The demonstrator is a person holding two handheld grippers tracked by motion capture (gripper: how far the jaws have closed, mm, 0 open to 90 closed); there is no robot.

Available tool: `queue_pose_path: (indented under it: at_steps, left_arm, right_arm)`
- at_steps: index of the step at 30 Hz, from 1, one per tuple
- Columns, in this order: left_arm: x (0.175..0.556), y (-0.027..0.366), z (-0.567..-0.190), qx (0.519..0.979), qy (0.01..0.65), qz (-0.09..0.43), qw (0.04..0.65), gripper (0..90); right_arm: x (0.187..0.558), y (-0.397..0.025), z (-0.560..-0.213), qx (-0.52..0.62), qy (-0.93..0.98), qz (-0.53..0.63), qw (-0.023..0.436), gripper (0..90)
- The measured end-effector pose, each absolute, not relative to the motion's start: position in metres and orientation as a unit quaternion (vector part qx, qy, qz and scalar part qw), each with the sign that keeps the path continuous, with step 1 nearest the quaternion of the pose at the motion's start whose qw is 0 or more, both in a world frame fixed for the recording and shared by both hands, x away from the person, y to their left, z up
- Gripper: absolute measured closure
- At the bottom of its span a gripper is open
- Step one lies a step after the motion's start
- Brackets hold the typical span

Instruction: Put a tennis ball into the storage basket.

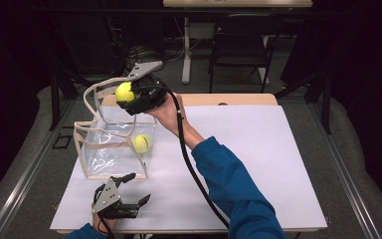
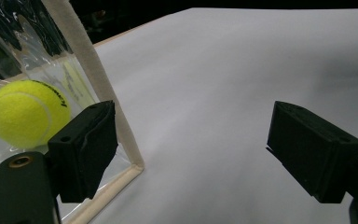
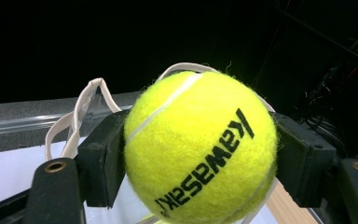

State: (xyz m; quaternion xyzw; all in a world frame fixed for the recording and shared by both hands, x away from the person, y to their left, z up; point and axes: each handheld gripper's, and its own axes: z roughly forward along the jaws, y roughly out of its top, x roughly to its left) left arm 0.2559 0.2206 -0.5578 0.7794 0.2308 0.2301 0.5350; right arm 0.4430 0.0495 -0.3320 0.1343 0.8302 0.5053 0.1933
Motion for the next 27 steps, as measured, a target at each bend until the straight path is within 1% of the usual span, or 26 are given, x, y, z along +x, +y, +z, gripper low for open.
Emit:
queue_pose_path:
  at_steps: [27]
  left_arm:
    - [0.256, 0.221, -0.558, 0.779, 0.231, 0.231, 0.535, 16.0]
  right_arm:
    - [0.442, 0.061, -0.335, 0.127, 0.838, 0.497, 0.186, 26.5]
